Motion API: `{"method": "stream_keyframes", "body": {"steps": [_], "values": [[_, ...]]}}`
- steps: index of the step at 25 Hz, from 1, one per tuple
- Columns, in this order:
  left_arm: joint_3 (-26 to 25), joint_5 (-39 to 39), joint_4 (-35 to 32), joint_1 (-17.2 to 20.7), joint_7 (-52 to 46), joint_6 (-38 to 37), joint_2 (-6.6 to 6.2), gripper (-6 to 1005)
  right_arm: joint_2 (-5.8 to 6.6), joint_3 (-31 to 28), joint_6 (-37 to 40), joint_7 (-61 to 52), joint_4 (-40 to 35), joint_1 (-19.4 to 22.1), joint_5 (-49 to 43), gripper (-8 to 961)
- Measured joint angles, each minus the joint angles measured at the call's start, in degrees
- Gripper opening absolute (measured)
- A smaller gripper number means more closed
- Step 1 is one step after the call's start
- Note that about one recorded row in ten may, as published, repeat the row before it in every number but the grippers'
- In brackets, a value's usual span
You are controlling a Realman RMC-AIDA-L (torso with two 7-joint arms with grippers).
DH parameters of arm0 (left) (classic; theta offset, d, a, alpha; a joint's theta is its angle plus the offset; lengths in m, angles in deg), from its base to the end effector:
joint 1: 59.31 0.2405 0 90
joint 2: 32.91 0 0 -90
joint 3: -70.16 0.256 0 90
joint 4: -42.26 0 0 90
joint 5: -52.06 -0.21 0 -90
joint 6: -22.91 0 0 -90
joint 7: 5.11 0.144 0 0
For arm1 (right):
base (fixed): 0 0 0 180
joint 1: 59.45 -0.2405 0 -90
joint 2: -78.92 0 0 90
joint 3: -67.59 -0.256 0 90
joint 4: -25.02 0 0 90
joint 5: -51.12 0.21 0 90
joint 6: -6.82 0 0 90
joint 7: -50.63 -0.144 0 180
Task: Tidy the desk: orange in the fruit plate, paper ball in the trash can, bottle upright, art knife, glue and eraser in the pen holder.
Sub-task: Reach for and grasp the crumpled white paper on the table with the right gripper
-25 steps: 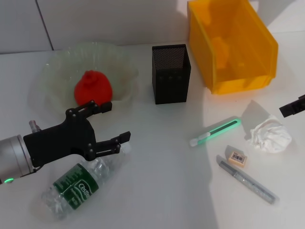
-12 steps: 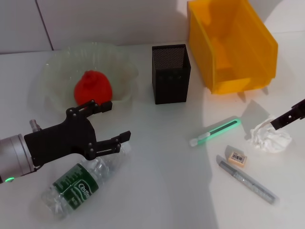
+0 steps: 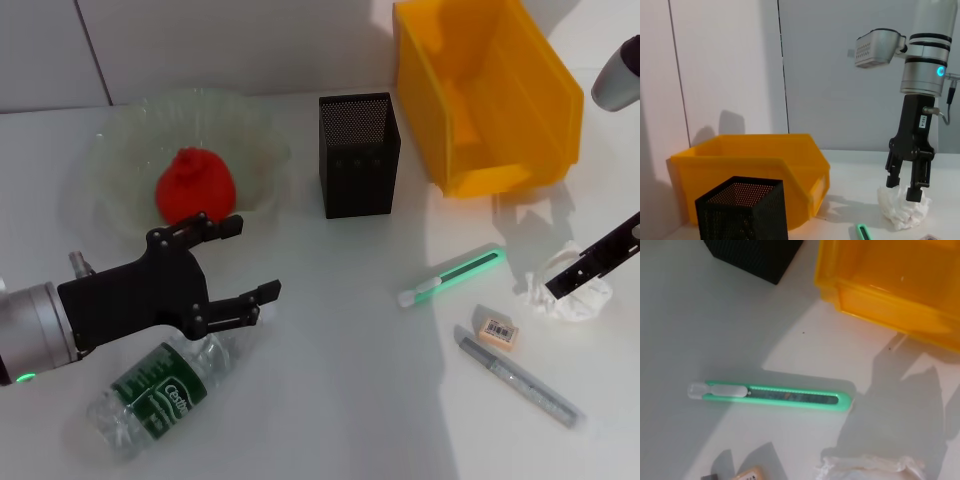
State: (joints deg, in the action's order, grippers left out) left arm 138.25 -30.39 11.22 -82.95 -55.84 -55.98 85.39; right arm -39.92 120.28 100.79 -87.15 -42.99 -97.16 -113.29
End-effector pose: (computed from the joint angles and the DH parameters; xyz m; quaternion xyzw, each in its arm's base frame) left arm -0.2566 0.3096 -0.0418 -0.9398 -0.0543 -0.2781 0.1909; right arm 0.2581 0.3635 0.0631 -0.8467 0.4447 -0.1985 0.2144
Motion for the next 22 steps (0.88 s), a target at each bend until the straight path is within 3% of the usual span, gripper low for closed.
{"method": "stream_keyframes", "body": {"steps": [22], "values": [[0.29, 0.01, 0.1, -0.02, 0.74, -0.03, 0.02, 862, 0.19, 0.93, -1.99, -0.43, 5.35, -0.97, -0.76, 702]]}}
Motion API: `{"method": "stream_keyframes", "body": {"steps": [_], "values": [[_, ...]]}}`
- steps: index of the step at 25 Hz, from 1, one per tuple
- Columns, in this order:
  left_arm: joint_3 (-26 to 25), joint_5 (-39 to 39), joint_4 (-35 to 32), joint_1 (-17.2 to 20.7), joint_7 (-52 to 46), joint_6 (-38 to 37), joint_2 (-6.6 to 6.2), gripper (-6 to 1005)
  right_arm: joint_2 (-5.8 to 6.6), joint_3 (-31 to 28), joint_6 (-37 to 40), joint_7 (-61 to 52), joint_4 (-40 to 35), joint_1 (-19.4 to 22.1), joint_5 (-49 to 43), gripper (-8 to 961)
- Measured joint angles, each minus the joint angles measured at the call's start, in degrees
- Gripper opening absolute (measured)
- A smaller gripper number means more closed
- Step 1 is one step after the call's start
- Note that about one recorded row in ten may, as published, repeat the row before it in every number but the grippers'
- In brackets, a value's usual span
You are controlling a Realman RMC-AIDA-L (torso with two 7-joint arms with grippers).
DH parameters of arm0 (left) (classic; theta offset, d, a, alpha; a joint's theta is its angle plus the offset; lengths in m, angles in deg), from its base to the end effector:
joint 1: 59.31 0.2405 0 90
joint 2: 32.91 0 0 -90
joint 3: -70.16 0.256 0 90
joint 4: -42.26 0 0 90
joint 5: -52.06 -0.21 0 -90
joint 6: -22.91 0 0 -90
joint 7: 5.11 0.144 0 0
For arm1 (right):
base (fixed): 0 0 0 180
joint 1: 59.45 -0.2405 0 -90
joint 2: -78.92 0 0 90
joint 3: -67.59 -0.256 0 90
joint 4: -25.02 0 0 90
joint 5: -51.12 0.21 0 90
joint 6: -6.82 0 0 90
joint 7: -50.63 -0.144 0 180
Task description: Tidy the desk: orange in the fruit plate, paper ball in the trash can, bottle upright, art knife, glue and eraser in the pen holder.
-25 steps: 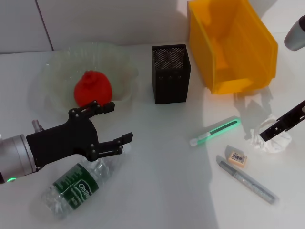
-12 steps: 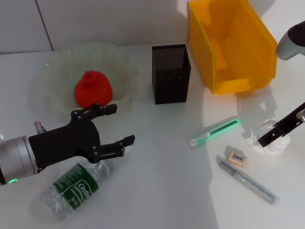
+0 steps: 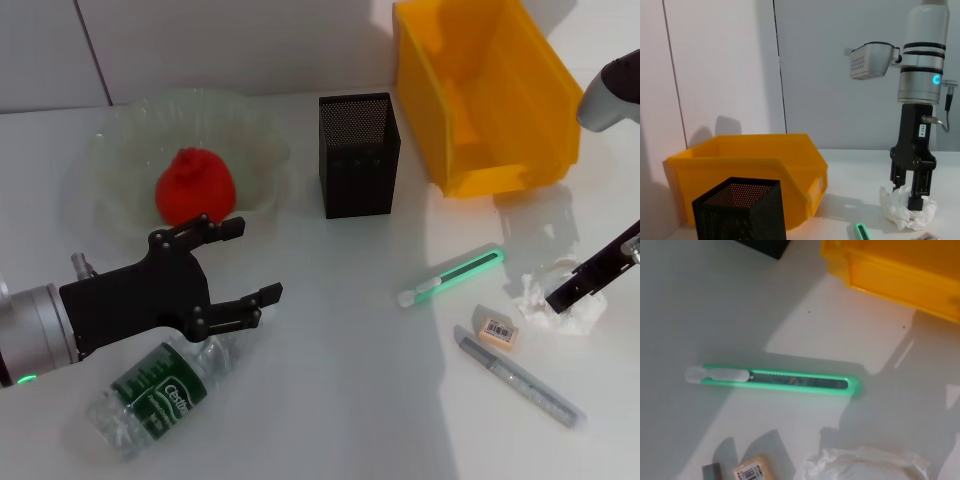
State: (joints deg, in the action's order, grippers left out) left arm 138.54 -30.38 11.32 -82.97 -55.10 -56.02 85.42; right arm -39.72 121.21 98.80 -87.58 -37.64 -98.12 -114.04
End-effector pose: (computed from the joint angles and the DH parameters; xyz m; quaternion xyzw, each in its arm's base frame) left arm -0.2563 0.3088 -0.0430 -0.9408 -0.0481 -0.2767 0.1899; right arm 0.2666 0.3633 0.0489 -0.8424 0.4539 -0.2139 0.1961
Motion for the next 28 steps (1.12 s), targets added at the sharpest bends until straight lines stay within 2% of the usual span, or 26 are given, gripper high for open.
{"method": "stream_keyframes", "body": {"steps": [6, 11, 16, 19, 20, 24, 25, 28], "values": [[0.08, 0.0, 0.0, -0.12, 0.42, -0.02, -0.03, 862, 0.05, -0.63, 0.93, 0.07, -2.01, 0.48, 0.33, 564], [0.09, 0.0, -0.13, -0.09, 0.43, -0.11, -0.03, 861, 0.12, -1.38, 2.3, -0.16, -5.25, 0.81, 0.5, 506], [0.09, 0.0, -0.2, -0.17, 0.43, -0.07, -0.03, 861, 0.19, -4.91, 3.02, -0.16, -9.7, 0.29, 3.05, 461], [0.09, 0.0, -0.13, -0.39, 0.45, -0.04, -0.03, 860, 1.55, -6.41, 2.72, -0.1, -12.67, -0.08, 8.51, 452], [0.09, 0.0, 0.0, -0.84, 0.66, -0.03, -0.02, 860, 2.65, -6.76, 1.2, -0.13, -13.5, -0.54, 11.11, 452], [0.09, 0.0, -0.02, -1.36, 0.91, -0.04, 0.04, 859, 3.44, -6.86, -2.7, -0.02, -13.53, -1.69, 12.6, 450], [0.09, 0.0, -0.05, -1.41, 0.91, -0.11, 0.06, 859, 3.5, -6.56, -6.09, 0.15, -12.69, -2.8, 11.36, 449], [0.05, 0.02, -0.18, -1.45, 0.92, -0.35, 0.07, 858, 3.53, -6.49, -8.86, 0.39, -11.34, -3.89, 10.37, 445]]}}
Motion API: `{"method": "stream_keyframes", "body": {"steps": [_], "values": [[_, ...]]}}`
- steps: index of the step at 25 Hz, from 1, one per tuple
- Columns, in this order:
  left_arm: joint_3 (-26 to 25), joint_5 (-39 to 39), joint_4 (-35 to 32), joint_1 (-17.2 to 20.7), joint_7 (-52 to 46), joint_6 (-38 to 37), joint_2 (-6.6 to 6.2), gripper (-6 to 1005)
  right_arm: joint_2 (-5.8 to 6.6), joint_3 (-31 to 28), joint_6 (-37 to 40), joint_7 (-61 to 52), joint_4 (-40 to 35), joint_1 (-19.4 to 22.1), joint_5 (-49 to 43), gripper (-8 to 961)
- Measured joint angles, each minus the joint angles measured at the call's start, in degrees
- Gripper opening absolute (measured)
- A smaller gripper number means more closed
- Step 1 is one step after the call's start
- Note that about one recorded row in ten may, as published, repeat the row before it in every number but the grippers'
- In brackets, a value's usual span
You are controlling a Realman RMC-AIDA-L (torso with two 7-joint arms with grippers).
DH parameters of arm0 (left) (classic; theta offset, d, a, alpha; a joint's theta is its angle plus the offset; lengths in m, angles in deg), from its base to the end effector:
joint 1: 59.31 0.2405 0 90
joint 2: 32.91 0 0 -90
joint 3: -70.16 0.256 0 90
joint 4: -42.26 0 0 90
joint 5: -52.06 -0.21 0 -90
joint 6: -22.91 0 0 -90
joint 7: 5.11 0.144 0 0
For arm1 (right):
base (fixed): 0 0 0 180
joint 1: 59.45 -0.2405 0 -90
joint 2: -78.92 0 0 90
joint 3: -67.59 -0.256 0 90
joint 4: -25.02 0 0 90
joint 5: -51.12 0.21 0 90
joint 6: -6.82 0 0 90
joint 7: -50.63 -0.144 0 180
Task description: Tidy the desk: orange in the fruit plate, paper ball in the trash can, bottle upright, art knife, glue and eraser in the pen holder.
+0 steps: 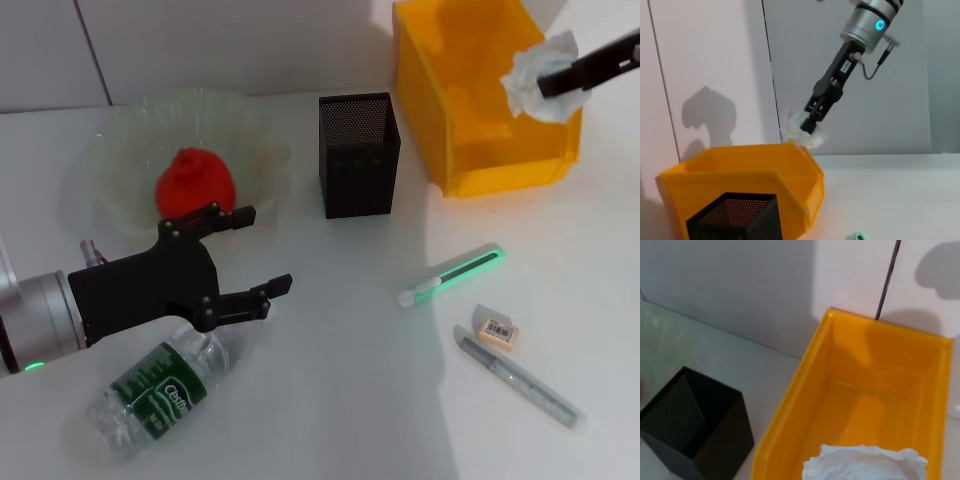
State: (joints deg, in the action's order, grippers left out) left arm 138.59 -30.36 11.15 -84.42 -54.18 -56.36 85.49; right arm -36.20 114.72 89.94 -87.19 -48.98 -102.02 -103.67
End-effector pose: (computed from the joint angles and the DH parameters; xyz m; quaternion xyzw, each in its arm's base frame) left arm -0.2470 0.3148 -0.0431 -0.9414 -0.0264 -0.2800 0.1864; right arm 0.2016 0.4234 0.1246 -0.8568 0.3705 -0.0468 0.3556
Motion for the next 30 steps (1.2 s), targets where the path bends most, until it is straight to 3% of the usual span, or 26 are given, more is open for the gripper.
{"method": "stream_keyframes", "body": {"steps": [8, 14, 16, 21, 25, 30], "values": [[-0.11, 0.01, -0.08, 0.08, 0.03, -0.09, -0.06, 857, -0.36, 2.81, -8.61, 1.98, 7.53, -3.12, -0.48, 450], [0.0, -0.01, -0.09, 0.07, 0.03, -0.07, -0.09, 855, -2.54, 6.76, -13.36, 0.78, 8.12, -3.09, -6.41, 453], [0.04, -0.02, -0.09, 0.01, 0.03, -0.01, -0.11, 855, -2.87, 6.62, -13.53, 0.48, 8.26, -3.44, -7.34, 519], [0.0, -0.03, -0.09, 0.01, 0.05, 0.23, -0.2, 854, -2.71, 6.49, -13.28, 0.43, 8.46, -3.6, -6.1, 689], [-0.22, -0.03, -0.09, 0.21, 0.11, 0.24, -0.19, 853, -1.79, 6.48, -12.94, 0.78, 8.46, -2.63, -2.09, 830], [-0.8, 0.23, -0.09, 0.9, 0.12, 0.01, -0.26, 852, -1.14, 6.03, -10.06, 4.39, 5.54, 1.86, 8.26, 835]]}}
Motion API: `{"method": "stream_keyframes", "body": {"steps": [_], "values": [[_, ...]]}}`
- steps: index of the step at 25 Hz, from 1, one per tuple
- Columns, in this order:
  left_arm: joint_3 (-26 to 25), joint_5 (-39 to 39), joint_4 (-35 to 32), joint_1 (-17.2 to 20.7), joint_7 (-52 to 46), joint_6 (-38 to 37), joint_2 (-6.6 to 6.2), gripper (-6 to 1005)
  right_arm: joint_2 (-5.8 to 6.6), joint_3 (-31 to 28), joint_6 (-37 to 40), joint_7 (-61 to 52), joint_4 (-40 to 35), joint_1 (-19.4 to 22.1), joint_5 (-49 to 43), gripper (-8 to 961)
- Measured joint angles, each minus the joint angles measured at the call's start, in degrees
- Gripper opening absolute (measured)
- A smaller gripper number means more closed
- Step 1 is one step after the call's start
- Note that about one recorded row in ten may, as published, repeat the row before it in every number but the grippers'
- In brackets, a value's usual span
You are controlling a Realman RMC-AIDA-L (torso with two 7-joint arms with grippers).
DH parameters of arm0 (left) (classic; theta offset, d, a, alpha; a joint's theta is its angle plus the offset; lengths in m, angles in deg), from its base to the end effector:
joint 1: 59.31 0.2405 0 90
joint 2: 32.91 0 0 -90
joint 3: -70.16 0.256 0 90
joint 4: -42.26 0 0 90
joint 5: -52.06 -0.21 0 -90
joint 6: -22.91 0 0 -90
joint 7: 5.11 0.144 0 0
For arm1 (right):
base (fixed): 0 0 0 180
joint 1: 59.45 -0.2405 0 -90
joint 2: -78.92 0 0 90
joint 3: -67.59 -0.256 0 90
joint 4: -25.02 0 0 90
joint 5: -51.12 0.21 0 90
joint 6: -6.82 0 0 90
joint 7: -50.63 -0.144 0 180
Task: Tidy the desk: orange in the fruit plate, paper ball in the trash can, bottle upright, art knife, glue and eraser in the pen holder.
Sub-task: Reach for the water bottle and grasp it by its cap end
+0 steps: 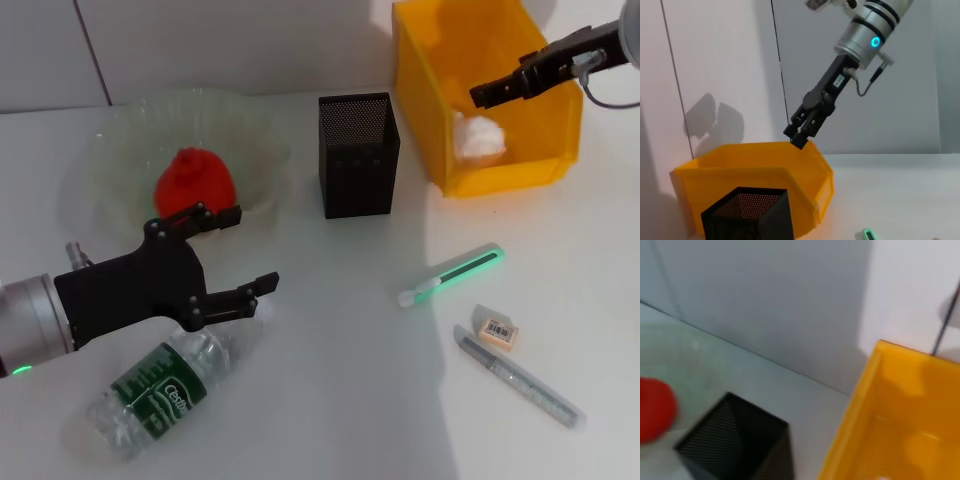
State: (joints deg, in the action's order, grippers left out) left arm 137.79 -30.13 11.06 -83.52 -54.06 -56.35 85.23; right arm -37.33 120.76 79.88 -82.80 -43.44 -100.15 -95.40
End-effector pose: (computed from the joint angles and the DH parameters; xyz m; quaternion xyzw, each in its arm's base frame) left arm -0.2532 0.3134 -0.0387 -0.9390 -0.0338 -0.2797 0.1974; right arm 0.1979 0.4332 0.0879 -0.8806 0.3281 -0.0069 0.3419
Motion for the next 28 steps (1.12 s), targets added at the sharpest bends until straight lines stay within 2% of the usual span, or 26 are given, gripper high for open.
{"method": "stream_keyframes", "body": {"steps": [3, 7, 10, 12, 18, 22, 26, 28], "values": [[-1.24, 0.18, -0.18, 0.89, -0.25, -1.01, -0.25, 851, -0.17, -0.16, 3.64, 4.58, -4.21, 5.62, 9.23, 838], [-2.09, 0.15, -2.54, 3.05, -2.75, -2.84, -0.62, 851, -0.48, -0.81, 7.81, 14.89, -7.32, 15.56, 24.1, 841], [-2.14, -1.6, -7.13, 4.79, -10.7, -1.71, -0.62, 850, -0.46, -3.8, 9.7, 25.81, -4.13, 20.87, 34.13, 841], [-2.08, -4.33, -11.2, 5.61, -17.43, -0.12, -0.3, 850, -0.3, -7.59, 12.4, 34.63, 0.96, 22.91, 38.66, 841], [0.36, -13.67, -24.18, 6.19, -36.8, 2.73, 0.43, 848, 0.49, -19.13, 18.33, 53.27, 17.26, 23.52, 40.0, 841], [6.46, -21.6, -34.22, 6.59, -50.16, 6.58, 0.46, 847, 1.68, -21.36, 18.78, 57.63, 23.64, 23.63, 39.85, 841], [14.09, -33.13, -43.93, 6.67, -64.9, 11.18, 0.45, 847, 1.76, -21.51, 19.58, 60.05, 24.74, 24.29, 40.07, 841], [16.2, -37.7, -47.15, 6.23, -71.15, 11.7, 0.44, 846, 1.9, -21.24, 21.2, 61.05, 25.18, 24.4, 39.7, 841]]}}
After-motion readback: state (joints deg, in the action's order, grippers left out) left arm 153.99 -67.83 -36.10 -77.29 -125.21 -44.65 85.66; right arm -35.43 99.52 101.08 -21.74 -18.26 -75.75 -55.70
